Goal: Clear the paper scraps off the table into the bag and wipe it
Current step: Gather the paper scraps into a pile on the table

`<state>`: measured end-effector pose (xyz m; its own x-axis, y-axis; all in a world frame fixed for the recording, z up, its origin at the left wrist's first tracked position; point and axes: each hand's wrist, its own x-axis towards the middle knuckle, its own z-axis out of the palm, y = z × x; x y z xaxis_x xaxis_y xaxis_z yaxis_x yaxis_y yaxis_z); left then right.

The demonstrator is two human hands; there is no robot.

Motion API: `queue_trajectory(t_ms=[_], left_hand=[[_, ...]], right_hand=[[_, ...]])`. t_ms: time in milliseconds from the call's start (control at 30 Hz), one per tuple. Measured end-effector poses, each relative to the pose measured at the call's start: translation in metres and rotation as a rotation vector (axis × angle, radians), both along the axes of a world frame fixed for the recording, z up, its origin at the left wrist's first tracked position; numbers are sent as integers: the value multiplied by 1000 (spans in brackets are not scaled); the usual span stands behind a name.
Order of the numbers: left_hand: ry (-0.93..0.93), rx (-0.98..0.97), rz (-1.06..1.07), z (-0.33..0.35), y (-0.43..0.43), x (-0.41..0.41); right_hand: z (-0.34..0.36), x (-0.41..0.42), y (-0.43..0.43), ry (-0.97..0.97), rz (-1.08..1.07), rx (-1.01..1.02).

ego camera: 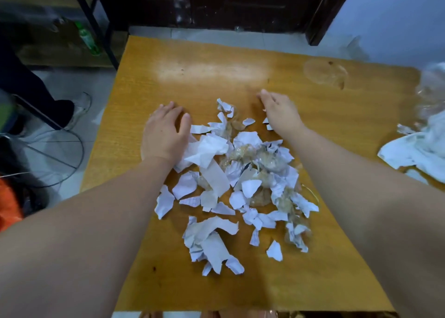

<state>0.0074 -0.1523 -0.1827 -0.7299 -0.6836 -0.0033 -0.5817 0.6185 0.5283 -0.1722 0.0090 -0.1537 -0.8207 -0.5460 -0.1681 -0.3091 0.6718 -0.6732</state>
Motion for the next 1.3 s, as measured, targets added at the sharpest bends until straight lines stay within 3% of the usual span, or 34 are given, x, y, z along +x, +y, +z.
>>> queue_trajectory(t_ms=[267, 433, 733, 867, 1100, 1300], left_hand=[[33, 20, -8, 1, 1, 1], [45, 43, -25, 1, -1, 1], [-25, 4, -82, -5, -4, 0], [-38, -4, -117, -3, -3, 2], [-60, 16, -121, 4, 0, 5], [-60, 35, -109, 2, -1, 5]], right_hand=[[1, 28, 3, -199, -191, -417], [7, 40, 33, -30, -364, -356], [7, 82, 84, 32, -482, -147], [5, 106, 102, 45, -587, -150], [-7, 162, 120, -17, -1000, -371], [-4, 210, 111, -52, -1121, -552]])
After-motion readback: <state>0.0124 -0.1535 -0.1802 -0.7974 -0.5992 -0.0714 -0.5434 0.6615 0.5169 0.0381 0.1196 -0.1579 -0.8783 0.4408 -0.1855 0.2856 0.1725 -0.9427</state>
